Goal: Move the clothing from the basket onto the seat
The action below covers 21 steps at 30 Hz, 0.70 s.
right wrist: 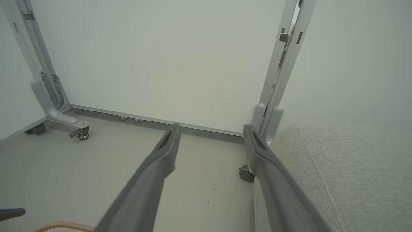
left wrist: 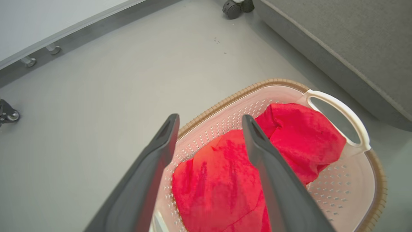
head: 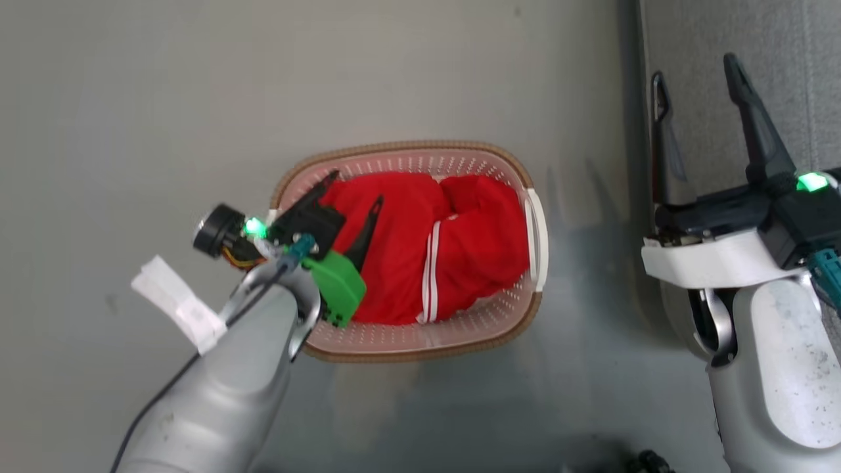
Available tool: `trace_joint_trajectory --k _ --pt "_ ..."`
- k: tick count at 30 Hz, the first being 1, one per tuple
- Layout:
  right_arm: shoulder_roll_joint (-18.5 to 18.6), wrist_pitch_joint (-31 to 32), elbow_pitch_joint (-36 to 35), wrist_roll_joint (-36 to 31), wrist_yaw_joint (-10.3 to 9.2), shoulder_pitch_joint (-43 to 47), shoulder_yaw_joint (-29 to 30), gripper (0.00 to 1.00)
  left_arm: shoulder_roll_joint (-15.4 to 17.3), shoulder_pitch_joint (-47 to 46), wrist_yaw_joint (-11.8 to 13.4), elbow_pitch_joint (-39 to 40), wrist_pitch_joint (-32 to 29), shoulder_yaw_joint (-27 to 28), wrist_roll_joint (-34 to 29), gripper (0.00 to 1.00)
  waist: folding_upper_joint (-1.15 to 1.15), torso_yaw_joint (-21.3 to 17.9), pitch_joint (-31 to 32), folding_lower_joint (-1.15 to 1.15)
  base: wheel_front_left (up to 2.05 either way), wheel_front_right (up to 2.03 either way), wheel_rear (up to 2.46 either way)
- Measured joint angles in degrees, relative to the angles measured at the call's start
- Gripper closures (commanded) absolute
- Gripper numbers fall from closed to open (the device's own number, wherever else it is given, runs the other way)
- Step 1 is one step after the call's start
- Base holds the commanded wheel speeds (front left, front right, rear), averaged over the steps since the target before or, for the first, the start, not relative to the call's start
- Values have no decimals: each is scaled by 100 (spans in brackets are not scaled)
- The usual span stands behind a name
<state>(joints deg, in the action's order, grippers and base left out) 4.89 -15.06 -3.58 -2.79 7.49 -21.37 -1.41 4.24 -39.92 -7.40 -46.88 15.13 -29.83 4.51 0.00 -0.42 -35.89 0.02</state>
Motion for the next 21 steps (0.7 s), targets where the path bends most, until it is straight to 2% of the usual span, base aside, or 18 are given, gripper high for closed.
trace_joint_trajectory --k 11,21 --pt "-138 0 -416 -57 0 -566 -58 0 272 -1129 -2 -1222 2 -1611 322 0 0 -430 -1237 -1 0 0 0" --pt "-192 0 -575 -55 0 -641 -30 0 235 -1664 -9 -1830 3 -2501 710 0 0 -780 -2015 -1 0 0 0"
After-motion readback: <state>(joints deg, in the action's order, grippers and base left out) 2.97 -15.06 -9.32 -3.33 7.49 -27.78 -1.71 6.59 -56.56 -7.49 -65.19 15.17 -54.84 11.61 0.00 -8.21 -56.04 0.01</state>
